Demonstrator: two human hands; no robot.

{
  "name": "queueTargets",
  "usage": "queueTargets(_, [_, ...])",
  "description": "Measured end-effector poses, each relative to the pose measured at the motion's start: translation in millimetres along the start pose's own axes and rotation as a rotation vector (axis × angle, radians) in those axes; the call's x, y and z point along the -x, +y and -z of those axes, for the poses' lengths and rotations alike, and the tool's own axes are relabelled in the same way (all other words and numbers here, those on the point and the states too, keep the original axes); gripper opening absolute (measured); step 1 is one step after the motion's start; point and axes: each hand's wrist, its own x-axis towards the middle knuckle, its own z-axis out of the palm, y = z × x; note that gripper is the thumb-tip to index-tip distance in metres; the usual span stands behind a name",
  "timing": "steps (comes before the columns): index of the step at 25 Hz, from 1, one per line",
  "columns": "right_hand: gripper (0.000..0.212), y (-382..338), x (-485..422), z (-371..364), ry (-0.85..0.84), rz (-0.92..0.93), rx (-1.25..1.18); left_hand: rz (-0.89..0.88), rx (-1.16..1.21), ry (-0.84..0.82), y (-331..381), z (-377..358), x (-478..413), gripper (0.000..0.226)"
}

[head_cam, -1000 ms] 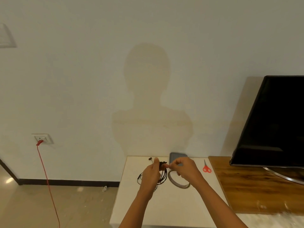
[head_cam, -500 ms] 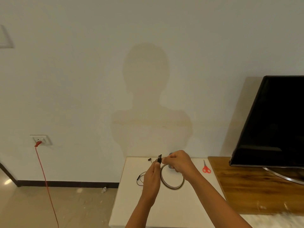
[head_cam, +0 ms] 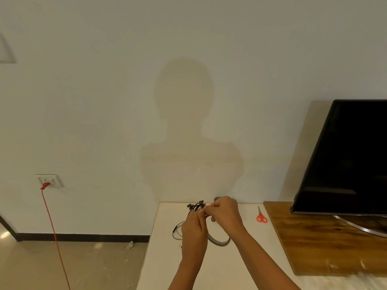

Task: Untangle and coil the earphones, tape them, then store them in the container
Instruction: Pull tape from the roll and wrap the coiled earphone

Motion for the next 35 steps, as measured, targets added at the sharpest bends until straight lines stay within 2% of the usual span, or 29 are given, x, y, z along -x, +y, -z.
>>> queueTargets(6, [0.027, 9, 6, -7, -0.028, -0.011, -0.046, 0.096, 0.038, 0.089, 9, 0, 0, 0.041])
queueTargets(14, [0.014, 21, 10, -5, -0.155, -0.042, -0.083, 0.383, 0.341, 0.074, 2, -5, 4, 0.042])
queueTargets(17, [0.023, 30, 8, -6, -0.200, -0.052, -0.124, 0.445, 0.467, 0.021, -7, -6, 2, 0.034])
queueTargets(21, [0.016, 48, 0, -9, -0.137, -0.010, -0.072, 0.502, 0.557, -0.049, -24, -10, -2, 0.026])
queueTargets(25, [0.012, 67, -12, -10, -0.091, 0.052, 0.010, 0.651, 0.659, -0.106, -46, -16, -13, 0.024])
queueTargets(29, [0.018, 96, -30, -17, -0.054, 0.135, 0.129, 0.767, 0.837, -0.205, -59, -28, -27, 0.022])
queueTargets(35, [0.016, 125, -58, -22, -0.054, 0.210, 0.076, 0.861, 0.931, -0.373, -80, -42, -48, 0.027])
